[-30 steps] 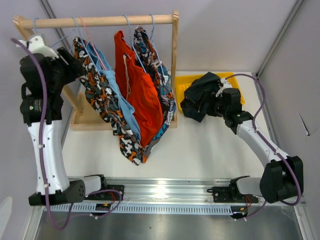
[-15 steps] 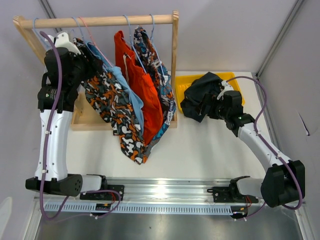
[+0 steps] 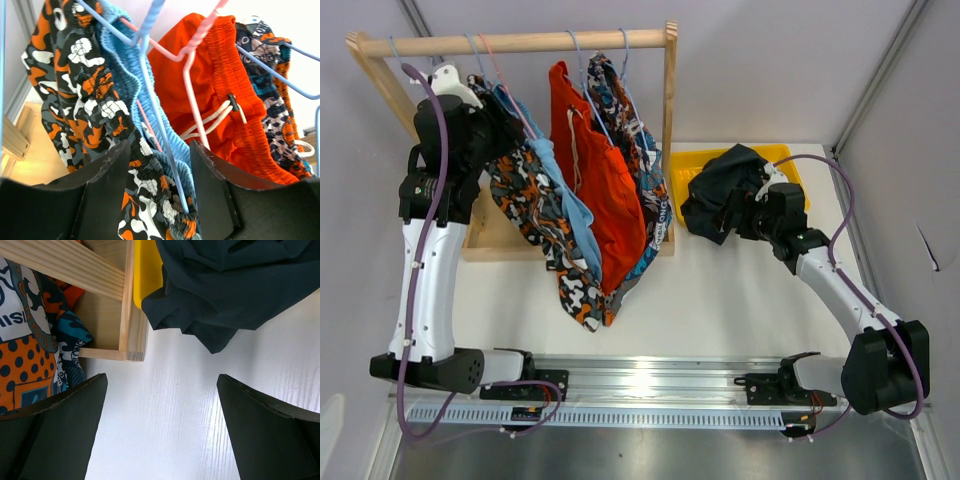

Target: Remove the shorts from the hanger

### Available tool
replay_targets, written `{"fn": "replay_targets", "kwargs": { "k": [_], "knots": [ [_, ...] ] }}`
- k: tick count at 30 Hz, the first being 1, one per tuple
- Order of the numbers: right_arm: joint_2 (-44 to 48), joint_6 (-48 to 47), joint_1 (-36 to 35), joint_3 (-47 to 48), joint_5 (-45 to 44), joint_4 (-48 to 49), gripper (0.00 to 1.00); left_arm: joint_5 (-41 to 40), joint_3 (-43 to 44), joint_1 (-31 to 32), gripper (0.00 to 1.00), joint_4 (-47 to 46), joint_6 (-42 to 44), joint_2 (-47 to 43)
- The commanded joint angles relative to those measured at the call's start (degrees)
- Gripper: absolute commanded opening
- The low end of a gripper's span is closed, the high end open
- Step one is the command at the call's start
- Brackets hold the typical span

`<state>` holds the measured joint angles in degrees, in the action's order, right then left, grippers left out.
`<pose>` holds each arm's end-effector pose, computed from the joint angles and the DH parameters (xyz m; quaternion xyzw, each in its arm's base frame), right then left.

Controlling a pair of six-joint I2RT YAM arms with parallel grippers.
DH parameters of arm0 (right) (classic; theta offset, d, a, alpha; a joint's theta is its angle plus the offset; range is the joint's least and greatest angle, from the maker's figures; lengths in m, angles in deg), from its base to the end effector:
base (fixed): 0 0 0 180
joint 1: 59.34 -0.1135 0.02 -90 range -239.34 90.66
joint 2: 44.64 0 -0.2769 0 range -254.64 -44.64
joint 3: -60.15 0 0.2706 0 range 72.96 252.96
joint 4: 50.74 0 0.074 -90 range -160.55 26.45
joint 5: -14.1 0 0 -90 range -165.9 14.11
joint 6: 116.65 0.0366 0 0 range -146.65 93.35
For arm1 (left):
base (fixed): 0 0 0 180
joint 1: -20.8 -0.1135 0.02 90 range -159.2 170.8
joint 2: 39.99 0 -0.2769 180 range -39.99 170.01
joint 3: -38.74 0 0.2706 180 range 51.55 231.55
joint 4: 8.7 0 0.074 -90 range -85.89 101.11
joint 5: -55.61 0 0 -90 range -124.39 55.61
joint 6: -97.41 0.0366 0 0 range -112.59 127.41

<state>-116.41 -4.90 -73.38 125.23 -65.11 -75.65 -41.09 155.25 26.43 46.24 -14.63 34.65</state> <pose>0.2853 0.0784 0.2874 0.0127 0.8702 0.2273 0.4370 0.2548 -0.0208 0.5362 -0.1475 0.7685 -0.1041 0.6139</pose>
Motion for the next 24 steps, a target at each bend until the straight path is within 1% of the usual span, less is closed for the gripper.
{"fn": "replay_targets", "kwargs": {
  "k": [1, 5, 7, 9, 10, 11, 12, 15, 17, 19, 20, 21, 22, 23, 24],
  "knots": [
    [1.5, -1.0, 0.6, -0.2, 0.2, 1.6, 0.99, -1.6, 0.9, 0.5, 0.56, -0.9, -0.4, 0.8],
    [1.9, -0.9, 1.3, -0.8, 0.7, 1.6, 0.99, -3.0, -0.8, 0.5, 0.47, -2.7, -0.5, 1.8],
    [2.1, -0.9, 1.4, -0.9, 0.8, 1.6, 0.99, -3.2, -1.0, 0.5, 0.45, -3.3, -0.5, 2.4],
    [2.2, -0.9, 1.5, -1.1, 0.9, 1.9, 0.99, -3.8, -0.7, 0.5, 0.27, -3.3, -0.4, 3.6],
    [2.2, -0.8, 1.5, -1.2, 1.0, 1.9, 0.99, -4.1, 0.0, 0.5, 0.09, -2.9, -0.8, 3.9],
    [2.2, -0.8, 1.5, -1.2, 1.2, 2.1, 0.99, -4.5, 0.8, 0.5, 0.02, -2.6, -1.0, 4.3],
    [2.3, -0.8, 1.5, -1.4, 1.3, 2.3, 0.99, -5.0, 1.1, 0.5, 0.0, -2.1, -1.1, 4.6],
    [2.9, -0.9, 1.0, -1.6, 1.6, 3.0, 0.99, -5.9, 2.0, 0.8, 0.0, -1.7, -0.5, 3.9],
    [4.3, -1.1, 0.0, -0.8, 0.2, 2.8, 0.99, -6.8, 4.8, 1.3, 0.0, 0.1, 0.6, 3.8],
    [6.0, -2.0, -3.0, 1.2, -2.0, 2.3, 0.99, -6.8, 8.2, 2.0, 0.0, 2.8, 1.9, 3.9],
    [7.0, -2.4, -4.5, 2.1, -4.6, 1.9, 0.99, -7.6, 10.8, 2.5, 0.0, 3.7, 2.4, 3.8],
    [8.8, -2.9, -8.1, 3.4, -6.5, 1.6, 0.99, -8.2, 13.8, 2.8, 0.0, 4.5, 3.0, 3.8],
    [9.5, -3.3, -9.9, 4.9, -8.1, 1.0, 1.0, -8.8, 15.3, 3.2, 0.0, 5.5, 3.6, 4.0],
    [10.0, -4.2, -11.9, 8.5, -10.6, -0.2, 0.99, -9.4, 18.3, 3.3, 0.0, 7.5, 3.9, 4.2],
    [10.3, -4.3, -15.3, 10.6, -11.9, -1.1, 0.99, -9.5, 21.7, 3.3, 0.0, 8.6, 4.3, 4.6]
  ]
}}
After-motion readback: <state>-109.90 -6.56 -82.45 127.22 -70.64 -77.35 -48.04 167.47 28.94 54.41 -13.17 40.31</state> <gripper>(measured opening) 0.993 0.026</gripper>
